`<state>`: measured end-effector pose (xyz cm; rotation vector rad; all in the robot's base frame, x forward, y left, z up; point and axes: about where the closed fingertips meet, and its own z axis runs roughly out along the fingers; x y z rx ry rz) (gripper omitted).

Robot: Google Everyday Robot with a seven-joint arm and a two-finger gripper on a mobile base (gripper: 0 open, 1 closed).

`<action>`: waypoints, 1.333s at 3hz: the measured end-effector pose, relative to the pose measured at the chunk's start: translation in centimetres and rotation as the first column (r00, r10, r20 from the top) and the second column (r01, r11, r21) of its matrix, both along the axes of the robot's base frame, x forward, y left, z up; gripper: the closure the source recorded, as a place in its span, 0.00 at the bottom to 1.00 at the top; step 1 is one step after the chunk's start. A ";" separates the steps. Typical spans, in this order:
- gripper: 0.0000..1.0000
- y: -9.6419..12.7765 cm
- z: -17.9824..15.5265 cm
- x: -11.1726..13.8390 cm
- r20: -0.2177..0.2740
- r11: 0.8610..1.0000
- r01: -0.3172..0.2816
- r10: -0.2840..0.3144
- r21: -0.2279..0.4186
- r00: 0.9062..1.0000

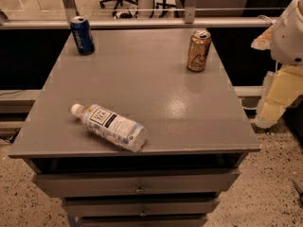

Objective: Move blue plastic bottle near pepsi can

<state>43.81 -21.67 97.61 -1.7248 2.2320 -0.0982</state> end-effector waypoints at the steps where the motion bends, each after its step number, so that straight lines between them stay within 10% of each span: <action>1: 0.00 0.1 0.0 0.0 0.000 1.000 0.000 0.000 0.004 1.000; 2: 0.00 0.3 -0.1 0.2 -0.002 1.000 -0.002 0.002 0.023 1.000; 4: 0.00 9.5 -5.1 0.8 -0.131 0.988 0.063 -0.045 0.138 0.990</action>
Offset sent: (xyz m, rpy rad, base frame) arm 0.0027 0.0040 -0.0069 0.0454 0.0296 0.0054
